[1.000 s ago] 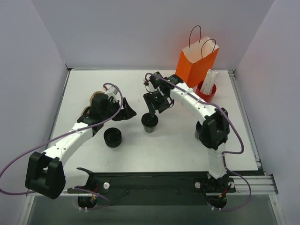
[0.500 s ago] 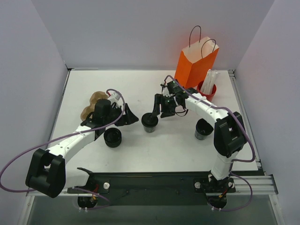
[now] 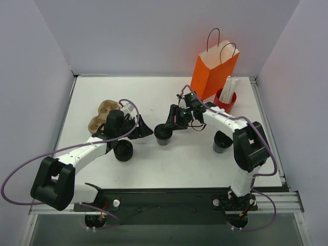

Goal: Pack the takeout coffee

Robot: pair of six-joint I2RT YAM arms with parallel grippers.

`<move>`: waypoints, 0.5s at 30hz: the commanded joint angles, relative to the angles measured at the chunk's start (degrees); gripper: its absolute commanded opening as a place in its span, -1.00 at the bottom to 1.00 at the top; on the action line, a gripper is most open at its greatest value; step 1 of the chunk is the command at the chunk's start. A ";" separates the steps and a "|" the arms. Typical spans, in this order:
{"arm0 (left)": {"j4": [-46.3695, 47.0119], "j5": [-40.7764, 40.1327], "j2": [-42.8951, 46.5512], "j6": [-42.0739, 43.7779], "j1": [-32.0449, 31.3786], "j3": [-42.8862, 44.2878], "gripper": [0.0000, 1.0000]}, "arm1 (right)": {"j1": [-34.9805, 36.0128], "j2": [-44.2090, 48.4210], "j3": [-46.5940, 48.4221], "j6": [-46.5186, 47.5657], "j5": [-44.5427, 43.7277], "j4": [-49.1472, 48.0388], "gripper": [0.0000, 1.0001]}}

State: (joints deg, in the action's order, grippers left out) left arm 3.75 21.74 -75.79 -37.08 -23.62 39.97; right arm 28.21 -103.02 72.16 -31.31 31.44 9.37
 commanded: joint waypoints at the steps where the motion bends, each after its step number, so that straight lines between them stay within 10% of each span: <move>1: 4.42 1.73 -0.85 -0.71 -0.73 0.55 0.42 | 0.09 0.19 -3.51 -1.30 1.17 -4.34 -0.16; 15: 13.12 5.24 -7.18 -4.92 -1.87 -0.94 0.23 | 0.18 5.37 -14.50 -4.37 -1.21 -15.33 -0.46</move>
State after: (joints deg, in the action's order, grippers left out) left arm 9.13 24.03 -81.60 -39.24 -25.21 39.94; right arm 28.16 -98.98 61.78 -35.57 33.39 -4.82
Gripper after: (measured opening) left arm 0.621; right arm 0.359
